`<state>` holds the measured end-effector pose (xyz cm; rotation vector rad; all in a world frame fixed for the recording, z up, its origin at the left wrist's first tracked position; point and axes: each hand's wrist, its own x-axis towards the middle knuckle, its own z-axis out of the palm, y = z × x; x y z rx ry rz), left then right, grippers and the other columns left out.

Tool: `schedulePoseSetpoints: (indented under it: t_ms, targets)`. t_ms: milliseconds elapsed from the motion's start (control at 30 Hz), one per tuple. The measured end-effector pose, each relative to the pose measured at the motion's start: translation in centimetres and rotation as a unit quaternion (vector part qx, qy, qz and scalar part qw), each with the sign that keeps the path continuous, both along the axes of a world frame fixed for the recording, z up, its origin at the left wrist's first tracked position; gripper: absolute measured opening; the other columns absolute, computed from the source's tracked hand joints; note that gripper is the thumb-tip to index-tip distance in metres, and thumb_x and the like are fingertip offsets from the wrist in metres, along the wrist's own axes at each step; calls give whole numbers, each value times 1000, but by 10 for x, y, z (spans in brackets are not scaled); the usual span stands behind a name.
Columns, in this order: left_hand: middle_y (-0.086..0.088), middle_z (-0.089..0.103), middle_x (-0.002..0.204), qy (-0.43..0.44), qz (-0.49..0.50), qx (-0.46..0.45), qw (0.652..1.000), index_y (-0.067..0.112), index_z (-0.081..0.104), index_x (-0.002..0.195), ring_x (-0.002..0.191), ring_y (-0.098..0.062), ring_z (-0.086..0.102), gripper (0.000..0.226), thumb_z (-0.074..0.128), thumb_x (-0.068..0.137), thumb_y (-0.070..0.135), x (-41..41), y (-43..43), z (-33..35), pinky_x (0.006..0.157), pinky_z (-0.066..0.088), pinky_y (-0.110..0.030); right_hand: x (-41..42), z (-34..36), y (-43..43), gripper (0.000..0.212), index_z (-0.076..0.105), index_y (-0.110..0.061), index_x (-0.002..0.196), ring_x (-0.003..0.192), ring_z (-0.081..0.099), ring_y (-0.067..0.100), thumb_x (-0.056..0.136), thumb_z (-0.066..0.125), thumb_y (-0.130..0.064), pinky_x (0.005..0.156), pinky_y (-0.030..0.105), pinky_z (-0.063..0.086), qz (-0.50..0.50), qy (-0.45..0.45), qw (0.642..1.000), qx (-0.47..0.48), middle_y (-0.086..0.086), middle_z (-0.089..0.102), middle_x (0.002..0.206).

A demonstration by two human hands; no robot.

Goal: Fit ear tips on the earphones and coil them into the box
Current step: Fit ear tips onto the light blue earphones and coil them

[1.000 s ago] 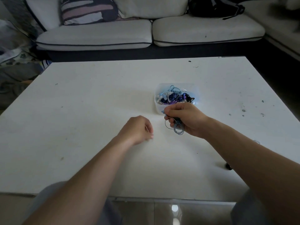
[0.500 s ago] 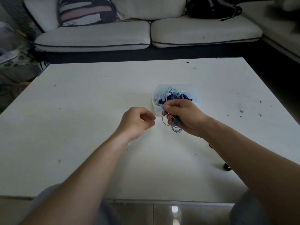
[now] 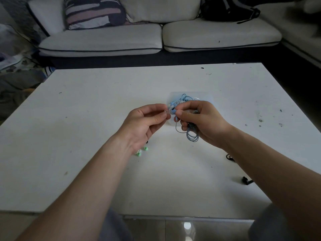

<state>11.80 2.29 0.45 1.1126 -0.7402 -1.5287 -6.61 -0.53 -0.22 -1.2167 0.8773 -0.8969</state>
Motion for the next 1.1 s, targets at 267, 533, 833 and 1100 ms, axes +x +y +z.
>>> schedulePoseSetpoints:
  t_ms: [267,533,833,1100]
  targets:
    - [-12,74,88,-19,-19,-9,1000,5,69,92,81,-18,73,19,64,83,-11,-3,2,1,76,58,-21,-2,-2,0,8,73,-9,86,58,52,16,91,68,-4,59,29,48,4,17,999,-27,11,67,76]
    - [-11,75,86,-26,-15,-2,1000,4,70,93,82,-18,74,17,61,87,-9,-3,1,2,76,58,-19,-4,-4,-3,4,72,-6,89,58,52,16,91,69,-5,58,27,49,-5,46,998,-38,11,67,76]
    - [-11,75,87,-23,-42,13,999,5,69,94,79,-18,74,16,62,87,-7,-2,2,2,69,58,-19,-9,-5,-5,6,74,-6,89,62,52,17,91,68,-7,63,32,47,41,55,997,-39,10,67,77]
    - [-11,75,84,-13,-43,32,999,6,69,90,78,-19,75,18,61,86,-10,-4,3,1,67,57,-19,-12,-6,-6,10,72,2,95,62,51,19,92,68,-6,61,32,44,55,70,995,-55,12,66,78]
